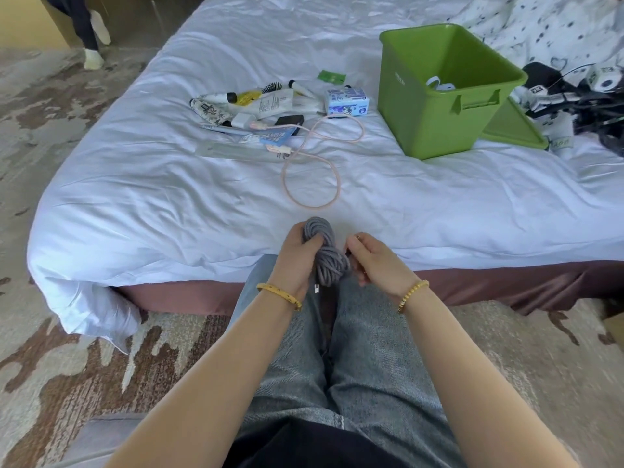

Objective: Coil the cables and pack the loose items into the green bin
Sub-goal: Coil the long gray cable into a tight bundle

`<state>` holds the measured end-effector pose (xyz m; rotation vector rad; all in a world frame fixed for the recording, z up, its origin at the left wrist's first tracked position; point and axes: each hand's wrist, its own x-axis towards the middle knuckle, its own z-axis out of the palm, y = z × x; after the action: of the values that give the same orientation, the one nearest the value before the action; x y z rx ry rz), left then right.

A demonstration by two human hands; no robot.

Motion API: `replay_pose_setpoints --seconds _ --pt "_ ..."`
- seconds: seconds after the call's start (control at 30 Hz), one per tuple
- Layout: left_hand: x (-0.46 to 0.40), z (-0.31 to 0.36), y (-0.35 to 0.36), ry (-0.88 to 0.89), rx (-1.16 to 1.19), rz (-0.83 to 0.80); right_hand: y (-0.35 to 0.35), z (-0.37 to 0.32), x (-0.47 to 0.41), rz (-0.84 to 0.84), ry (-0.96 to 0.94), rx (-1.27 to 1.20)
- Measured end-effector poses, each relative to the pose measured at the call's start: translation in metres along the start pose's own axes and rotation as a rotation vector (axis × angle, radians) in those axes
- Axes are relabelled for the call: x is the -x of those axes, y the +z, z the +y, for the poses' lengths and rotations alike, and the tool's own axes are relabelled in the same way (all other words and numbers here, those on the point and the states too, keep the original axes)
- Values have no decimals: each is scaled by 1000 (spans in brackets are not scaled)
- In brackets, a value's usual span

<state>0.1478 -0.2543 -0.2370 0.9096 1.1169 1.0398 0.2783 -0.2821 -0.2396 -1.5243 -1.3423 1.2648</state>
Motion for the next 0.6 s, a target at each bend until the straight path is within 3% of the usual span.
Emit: replay_pose_setpoints --seconds 0.1,0.3,0.37,0.47,0.6 --pt "-4 0 -9 -32 -58 10 0 8 2 -116 36 -190" --pt "3 -4 -15 -142 -120 -169 1 11 -3 104 83 -524" --pt "5 -4 -16 -139 -186 -238 -1 11 -4 138 93 -478" --pt "3 -2 -20 11 -549 -326 -4 12 -4 167 98 -306" --pt "2 1 -17 208 -806 -282 0 13 -8 181 112 -229"
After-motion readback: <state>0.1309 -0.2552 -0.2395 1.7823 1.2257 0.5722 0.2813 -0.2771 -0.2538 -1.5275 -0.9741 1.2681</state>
